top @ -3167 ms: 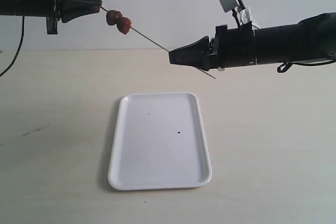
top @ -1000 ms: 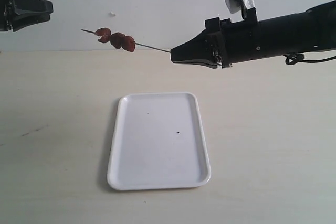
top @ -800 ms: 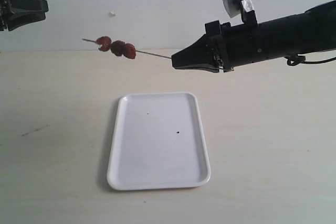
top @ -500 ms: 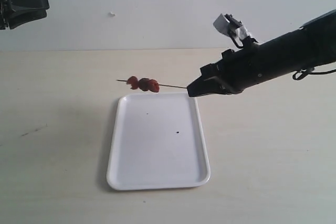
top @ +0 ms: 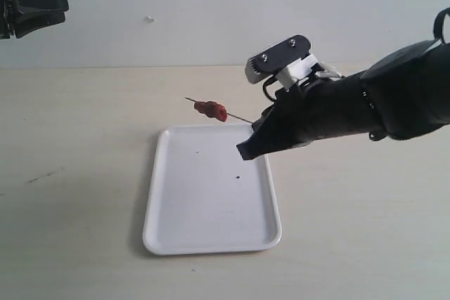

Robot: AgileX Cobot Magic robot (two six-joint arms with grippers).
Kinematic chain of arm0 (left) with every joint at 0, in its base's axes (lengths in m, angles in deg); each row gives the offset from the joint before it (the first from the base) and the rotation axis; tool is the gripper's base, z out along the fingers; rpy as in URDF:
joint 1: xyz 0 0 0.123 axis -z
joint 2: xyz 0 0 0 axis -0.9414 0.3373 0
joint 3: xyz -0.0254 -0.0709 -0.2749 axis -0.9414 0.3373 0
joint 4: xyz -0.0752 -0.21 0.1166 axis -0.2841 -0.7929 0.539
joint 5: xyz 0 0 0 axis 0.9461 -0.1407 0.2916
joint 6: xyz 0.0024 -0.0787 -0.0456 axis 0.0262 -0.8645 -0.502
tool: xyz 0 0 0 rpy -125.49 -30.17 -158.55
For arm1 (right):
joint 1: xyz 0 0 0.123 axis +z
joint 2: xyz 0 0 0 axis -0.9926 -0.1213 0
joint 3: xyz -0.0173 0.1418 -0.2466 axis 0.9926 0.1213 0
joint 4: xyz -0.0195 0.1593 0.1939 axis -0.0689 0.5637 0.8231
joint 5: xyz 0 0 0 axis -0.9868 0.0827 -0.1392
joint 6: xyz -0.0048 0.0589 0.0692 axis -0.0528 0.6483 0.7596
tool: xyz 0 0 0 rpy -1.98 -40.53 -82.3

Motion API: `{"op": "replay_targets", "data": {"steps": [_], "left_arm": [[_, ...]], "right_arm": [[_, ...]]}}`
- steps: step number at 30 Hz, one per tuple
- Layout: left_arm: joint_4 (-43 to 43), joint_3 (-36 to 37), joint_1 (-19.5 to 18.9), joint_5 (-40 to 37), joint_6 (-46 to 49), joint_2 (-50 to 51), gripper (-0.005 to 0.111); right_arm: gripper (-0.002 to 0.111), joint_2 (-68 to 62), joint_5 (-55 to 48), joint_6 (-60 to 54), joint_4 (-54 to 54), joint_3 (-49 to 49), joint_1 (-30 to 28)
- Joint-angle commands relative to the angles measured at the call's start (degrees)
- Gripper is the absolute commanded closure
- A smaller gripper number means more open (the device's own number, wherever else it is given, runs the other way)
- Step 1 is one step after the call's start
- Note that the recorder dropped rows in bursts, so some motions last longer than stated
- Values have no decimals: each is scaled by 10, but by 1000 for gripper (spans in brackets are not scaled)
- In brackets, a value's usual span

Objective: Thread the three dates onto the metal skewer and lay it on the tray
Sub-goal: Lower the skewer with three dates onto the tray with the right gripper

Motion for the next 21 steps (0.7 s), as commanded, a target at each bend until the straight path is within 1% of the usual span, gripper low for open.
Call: {"op": "replay_targets", "data": {"steps": [1, 4, 7, 9, 16, 21], "left_arm": [[-10, 1, 3, -2, 0, -3, 64], [-10, 1, 3, -2, 0, -3, 64], [-10, 1, 5, -2, 0, -3, 64], [-10, 1, 8, -2, 0, -3, 64], [-10, 1, 27, -2, 1, -3, 64], [-10, 1, 38, -2, 1, -3, 64]], "right_arm": [[108, 4, 141, -12, 2, 30, 66], [108, 1, 223, 9, -32, 45, 114], [108, 1, 292, 79, -74, 61, 161], [108, 0, 316, 120, -89, 69, 182], [108, -38, 328, 149, -70, 72, 224], [108, -74, 316, 149, -41, 72, 230]]}}
